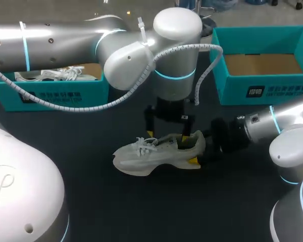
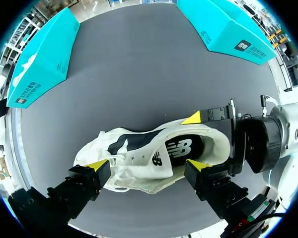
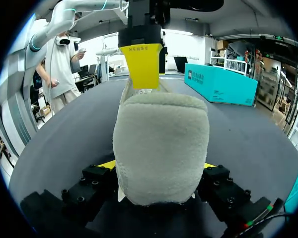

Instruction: Take the shoe out of the shoebox, open the shoe tongue, remove and reinsert the insole, then place the shoe into the shoebox

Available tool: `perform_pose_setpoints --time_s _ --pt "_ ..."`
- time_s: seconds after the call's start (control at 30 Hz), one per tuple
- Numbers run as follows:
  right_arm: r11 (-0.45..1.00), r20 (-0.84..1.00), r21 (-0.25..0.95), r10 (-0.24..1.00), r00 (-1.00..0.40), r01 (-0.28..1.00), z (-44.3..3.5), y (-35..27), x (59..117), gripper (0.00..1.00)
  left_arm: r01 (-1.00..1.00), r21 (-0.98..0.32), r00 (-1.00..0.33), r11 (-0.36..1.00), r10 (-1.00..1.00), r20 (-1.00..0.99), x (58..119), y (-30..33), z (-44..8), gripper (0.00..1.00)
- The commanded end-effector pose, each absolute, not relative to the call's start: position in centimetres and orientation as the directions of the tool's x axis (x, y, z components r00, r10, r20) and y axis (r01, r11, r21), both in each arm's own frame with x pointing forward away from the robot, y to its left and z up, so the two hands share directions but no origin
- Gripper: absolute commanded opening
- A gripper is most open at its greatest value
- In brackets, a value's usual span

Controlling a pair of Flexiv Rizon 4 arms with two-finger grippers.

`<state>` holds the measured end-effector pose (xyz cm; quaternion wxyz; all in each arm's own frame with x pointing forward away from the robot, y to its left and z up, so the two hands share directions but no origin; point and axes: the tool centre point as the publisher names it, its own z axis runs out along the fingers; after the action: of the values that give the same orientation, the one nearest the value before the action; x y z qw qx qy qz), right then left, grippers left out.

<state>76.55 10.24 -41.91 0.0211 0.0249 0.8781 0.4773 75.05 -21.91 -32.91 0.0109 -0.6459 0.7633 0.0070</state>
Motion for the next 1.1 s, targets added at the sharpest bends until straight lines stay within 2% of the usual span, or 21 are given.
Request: perform_pose_setpoints --time_s 0.03,0.7,1.1 --pt "0.547 -0.014 0.837 0.065 -0.998 0.024 -42.0 10.5 76.5 0.0 -0.989 -0.013 -0.149 0.15 -0.987 -0.054 75.2 -22.6 -33.6 1.0" --pt "0.547 -0.014 0.837 0.065 -0.998 0.024 -42.0 10.5 76.5 0.0 -0.998 -0.036 -0.052 0.057 -0.989 -0.139 74.2 -20.7 -34.9 1.0" --pt "0.547 -0.014 0.837 0.065 -0.998 0.024 -42.0 10.5 76.5 0.0 -0.996 -0.013 0.089 -0.088 -0.989 -0.117 73.2 -17.2 -33.8 1.0"
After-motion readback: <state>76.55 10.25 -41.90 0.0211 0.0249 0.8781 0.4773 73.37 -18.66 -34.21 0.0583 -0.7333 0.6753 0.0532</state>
